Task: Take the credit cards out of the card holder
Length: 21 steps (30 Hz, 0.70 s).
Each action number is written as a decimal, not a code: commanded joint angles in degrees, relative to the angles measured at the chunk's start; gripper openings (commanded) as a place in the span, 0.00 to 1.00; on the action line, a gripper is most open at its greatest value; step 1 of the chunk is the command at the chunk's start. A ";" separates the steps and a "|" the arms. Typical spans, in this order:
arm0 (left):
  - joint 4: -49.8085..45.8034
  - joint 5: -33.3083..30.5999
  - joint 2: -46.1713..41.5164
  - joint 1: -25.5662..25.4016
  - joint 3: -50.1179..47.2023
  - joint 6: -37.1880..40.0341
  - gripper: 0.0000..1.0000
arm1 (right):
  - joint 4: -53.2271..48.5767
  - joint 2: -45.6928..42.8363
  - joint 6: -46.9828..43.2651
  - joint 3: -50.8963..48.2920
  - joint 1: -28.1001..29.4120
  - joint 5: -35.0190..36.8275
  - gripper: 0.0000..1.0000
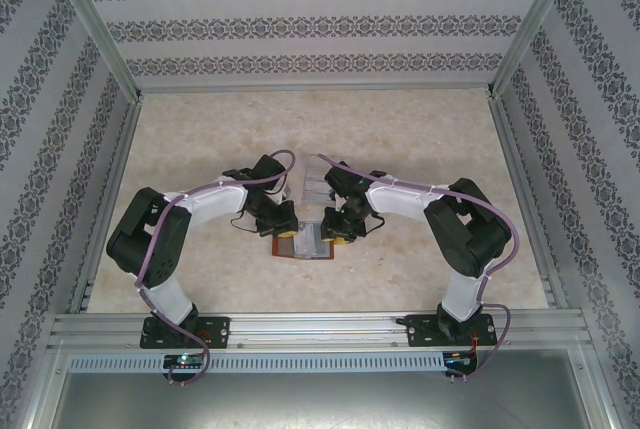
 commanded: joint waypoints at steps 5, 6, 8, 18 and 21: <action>-10.93 -4.94 -1.45 0.72 4.18 6.58 0.08 | -1.20 2.21 -0.60 0.01 0.39 1.12 0.29; -11.40 -5.34 -1.55 0.73 4.29 6.91 0.08 | -1.23 2.21 -0.60 -0.04 0.38 1.06 0.29; -12.30 -6.02 -1.73 0.68 4.67 7.67 0.08 | -1.23 2.11 -0.60 -0.08 0.41 1.12 0.29; -15.74 -7.02 -0.84 0.72 7.05 10.31 0.07 | -1.32 1.77 -0.51 -0.46 0.37 1.31 0.29; -16.09 -7.26 -0.63 0.69 7.85 10.31 0.07 | -1.00 1.77 -0.26 -0.65 0.40 1.28 0.29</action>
